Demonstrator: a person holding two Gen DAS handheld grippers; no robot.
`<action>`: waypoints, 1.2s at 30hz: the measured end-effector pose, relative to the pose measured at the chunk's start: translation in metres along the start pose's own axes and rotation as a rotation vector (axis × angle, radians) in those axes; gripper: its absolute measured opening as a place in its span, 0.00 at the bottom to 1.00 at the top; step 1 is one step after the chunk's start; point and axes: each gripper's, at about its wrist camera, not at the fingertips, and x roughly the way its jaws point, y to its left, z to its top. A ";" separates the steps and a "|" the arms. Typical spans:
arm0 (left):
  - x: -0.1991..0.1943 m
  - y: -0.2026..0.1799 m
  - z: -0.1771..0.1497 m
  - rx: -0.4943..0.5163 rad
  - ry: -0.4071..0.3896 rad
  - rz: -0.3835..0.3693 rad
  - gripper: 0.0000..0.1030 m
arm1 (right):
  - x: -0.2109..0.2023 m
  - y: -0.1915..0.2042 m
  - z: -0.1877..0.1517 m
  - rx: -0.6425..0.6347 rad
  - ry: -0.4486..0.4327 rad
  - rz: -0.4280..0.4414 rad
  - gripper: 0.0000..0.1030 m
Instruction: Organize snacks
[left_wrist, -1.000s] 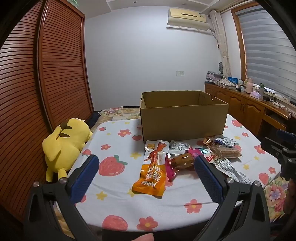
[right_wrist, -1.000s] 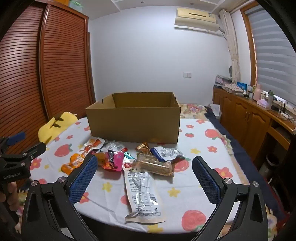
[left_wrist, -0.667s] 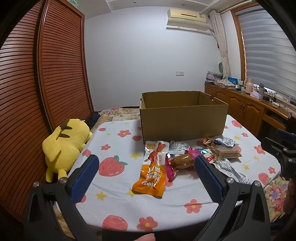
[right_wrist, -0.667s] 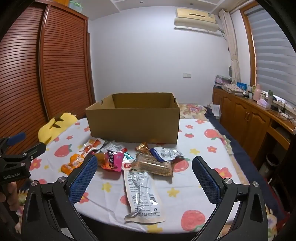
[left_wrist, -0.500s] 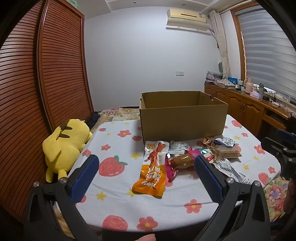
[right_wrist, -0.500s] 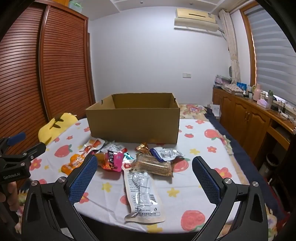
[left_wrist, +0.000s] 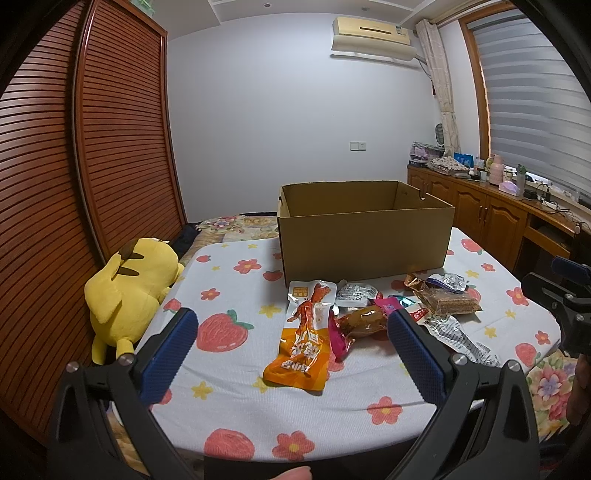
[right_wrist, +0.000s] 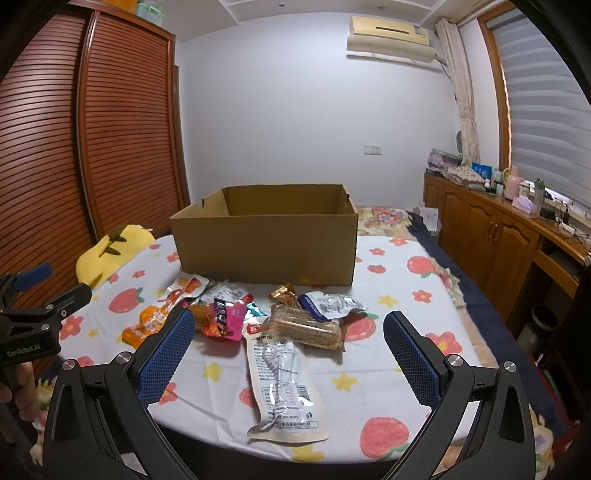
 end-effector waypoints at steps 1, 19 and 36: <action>0.000 0.000 0.000 -0.001 0.000 0.000 1.00 | 0.000 0.000 0.000 0.000 0.001 0.001 1.00; -0.002 -0.003 0.005 0.002 -0.002 -0.001 1.00 | 0.000 0.000 0.001 0.001 0.000 0.002 1.00; -0.005 -0.006 0.008 0.003 -0.001 -0.007 1.00 | -0.002 -0.001 0.000 0.002 0.000 0.002 1.00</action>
